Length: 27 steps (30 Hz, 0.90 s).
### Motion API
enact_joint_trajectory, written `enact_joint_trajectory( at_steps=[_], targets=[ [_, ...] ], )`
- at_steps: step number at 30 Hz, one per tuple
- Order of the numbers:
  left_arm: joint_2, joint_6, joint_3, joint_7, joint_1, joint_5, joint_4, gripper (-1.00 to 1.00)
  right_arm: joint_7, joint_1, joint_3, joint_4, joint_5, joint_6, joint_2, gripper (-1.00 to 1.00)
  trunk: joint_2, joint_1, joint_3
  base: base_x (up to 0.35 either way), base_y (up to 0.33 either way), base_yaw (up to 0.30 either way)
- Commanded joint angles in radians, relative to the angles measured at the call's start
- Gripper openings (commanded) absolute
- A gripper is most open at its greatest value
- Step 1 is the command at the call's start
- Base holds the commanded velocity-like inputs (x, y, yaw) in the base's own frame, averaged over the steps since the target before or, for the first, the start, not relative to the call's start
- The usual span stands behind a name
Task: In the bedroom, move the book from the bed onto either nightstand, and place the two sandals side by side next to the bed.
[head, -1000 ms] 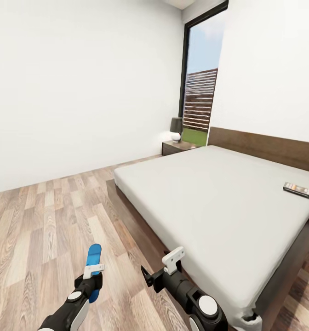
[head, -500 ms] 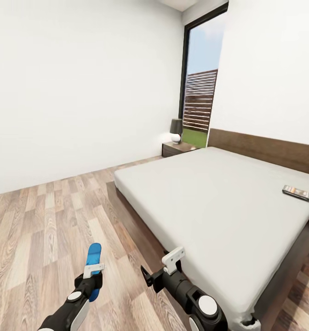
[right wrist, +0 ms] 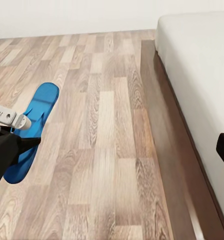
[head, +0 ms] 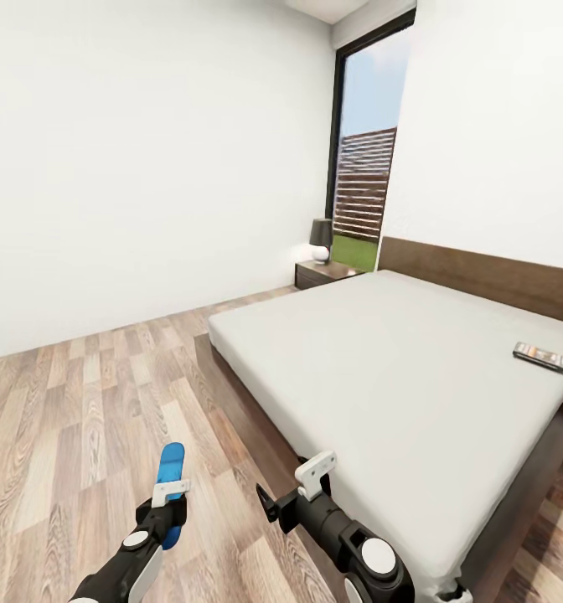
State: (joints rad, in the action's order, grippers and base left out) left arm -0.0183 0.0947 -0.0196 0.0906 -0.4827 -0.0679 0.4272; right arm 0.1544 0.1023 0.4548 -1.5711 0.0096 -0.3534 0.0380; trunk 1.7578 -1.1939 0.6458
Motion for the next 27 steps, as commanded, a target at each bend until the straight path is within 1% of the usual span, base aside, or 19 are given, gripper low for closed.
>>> enact_joint_trajectory(
  at_steps=[1, 8, 15, 27],
  targets=[
    [0.0, 0.003, 0.001, 0.001, -0.001, -0.008, -0.001, -1.0, 0.004, 0.0, -0.001, -0.001, 0.001, -0.006, 0.0, 1.0, -0.007, 0.004, -0.002, 0.0, 0.0, 0.0],
    [0.0, 0.003, 0.001, 0.001, -0.001, -0.007, -0.001, -1.0, 0.004, 0.0, 0.0, -0.001, 0.001, -0.006, 0.0, 1.0, -0.056, 0.031, -0.024, 0.0, 0.0, 0.0],
    [0.0, 0.003, 0.001, 0.001, -0.001, -0.007, -0.001, -1.0, 0.0, 0.0, 0.019, 0.0, 0.001, -0.006, -0.001, 1.0, -0.105, 0.058, -0.046, 0.0, 0.0, 0.0],
    [0.0, 0.003, 0.001, 0.001, -0.001, -0.007, -0.001, -1.0, -0.002, 0.0, 0.026, 0.005, 0.001, -0.006, -0.001, 1.0, -0.189, 0.104, -0.084, 0.0, 0.0, 0.0]
  ],
)
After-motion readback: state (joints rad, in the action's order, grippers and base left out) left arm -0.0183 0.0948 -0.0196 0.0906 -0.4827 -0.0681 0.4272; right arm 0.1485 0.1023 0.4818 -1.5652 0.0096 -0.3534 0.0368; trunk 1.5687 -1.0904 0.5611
